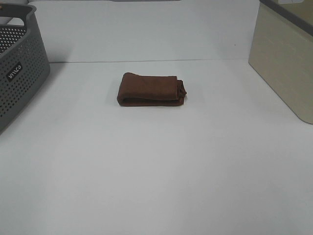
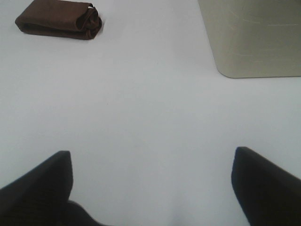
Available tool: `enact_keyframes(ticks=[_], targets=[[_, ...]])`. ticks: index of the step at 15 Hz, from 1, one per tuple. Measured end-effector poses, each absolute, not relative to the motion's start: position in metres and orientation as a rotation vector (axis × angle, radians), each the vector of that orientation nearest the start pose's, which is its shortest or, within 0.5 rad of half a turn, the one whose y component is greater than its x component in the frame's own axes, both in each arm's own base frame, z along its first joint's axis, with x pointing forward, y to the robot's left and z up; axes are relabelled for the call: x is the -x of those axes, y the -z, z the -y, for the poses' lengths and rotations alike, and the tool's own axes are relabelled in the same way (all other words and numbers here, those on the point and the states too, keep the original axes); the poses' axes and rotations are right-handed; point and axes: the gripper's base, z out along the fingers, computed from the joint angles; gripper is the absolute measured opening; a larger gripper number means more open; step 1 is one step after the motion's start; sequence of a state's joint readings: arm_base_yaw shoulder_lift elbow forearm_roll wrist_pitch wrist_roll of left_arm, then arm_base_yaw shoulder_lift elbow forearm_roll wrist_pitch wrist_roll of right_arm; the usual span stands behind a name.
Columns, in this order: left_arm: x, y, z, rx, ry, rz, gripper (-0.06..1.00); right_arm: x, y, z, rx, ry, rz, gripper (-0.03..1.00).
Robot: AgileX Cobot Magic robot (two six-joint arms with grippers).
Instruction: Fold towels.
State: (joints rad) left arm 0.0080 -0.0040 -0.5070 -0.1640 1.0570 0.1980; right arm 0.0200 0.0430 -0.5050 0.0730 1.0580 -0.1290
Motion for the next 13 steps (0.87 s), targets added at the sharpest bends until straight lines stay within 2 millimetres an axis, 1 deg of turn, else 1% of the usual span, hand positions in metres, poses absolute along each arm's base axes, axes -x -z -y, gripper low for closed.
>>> enact_keyframes(ticks=[3,13], targets=[[0.0067,-0.2804,0.013,-0.2,0.065,-2.01,0.71,0.0059,-0.279,-0.0057,0.155,-0.019,-2.027,0.86],[0.0067,-0.2804,0.013,-0.2,0.065,-2.01,0.71,0.0061,-0.279,-0.0057,0.155,-0.019,-2.026,0.86]])
